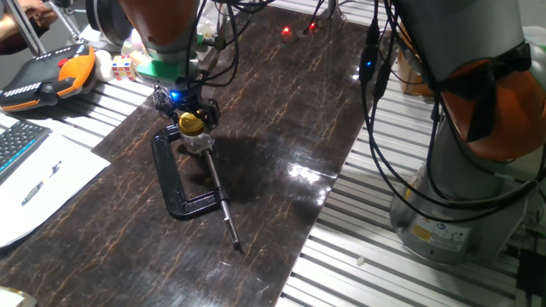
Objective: Unscrew the lid from the jar
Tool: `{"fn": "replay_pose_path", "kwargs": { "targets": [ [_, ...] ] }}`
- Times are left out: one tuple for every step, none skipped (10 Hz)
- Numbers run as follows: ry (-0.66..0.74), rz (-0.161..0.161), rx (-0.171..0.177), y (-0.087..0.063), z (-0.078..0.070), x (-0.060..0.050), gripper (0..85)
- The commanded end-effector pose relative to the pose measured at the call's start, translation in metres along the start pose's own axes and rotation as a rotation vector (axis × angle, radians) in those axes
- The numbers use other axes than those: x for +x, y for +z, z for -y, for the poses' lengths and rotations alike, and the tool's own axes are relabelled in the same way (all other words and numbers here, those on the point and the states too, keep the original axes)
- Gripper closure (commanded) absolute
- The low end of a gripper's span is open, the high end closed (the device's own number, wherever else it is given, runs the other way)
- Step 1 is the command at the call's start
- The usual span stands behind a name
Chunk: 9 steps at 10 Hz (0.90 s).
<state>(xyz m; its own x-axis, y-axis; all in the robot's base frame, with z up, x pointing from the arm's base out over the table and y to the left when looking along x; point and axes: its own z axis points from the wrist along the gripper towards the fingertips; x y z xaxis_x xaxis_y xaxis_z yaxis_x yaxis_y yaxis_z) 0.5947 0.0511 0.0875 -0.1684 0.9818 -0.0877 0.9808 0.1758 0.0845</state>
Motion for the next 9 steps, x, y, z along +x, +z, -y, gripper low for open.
{"fn": "replay_pose_path", "kwargs": {
  "targets": [
    [-0.004,0.001,0.001,0.0001,0.0,-0.0001,0.0],
    [-0.015,0.007,0.003,0.0002,0.0,-0.0002,0.0],
    [-0.034,0.01,0.005,0.0005,0.0003,-0.0005,0.0],
    [-0.035,0.01,0.005,0.0005,0.0005,-0.0007,0.0],
    [-0.036,0.013,0.004,0.0007,0.0007,-0.0008,0.0],
    [-0.039,0.014,0.004,0.0009,0.0008,-0.001,0.0],
    [-0.047,0.016,0.003,0.001,0.0009,-0.0012,0.0],
    [-0.055,0.021,0.002,0.0014,0.0012,-0.0012,0.7],
    [-0.065,0.028,0.001,0.0019,0.0015,-0.0013,5.3]
  ]
}}
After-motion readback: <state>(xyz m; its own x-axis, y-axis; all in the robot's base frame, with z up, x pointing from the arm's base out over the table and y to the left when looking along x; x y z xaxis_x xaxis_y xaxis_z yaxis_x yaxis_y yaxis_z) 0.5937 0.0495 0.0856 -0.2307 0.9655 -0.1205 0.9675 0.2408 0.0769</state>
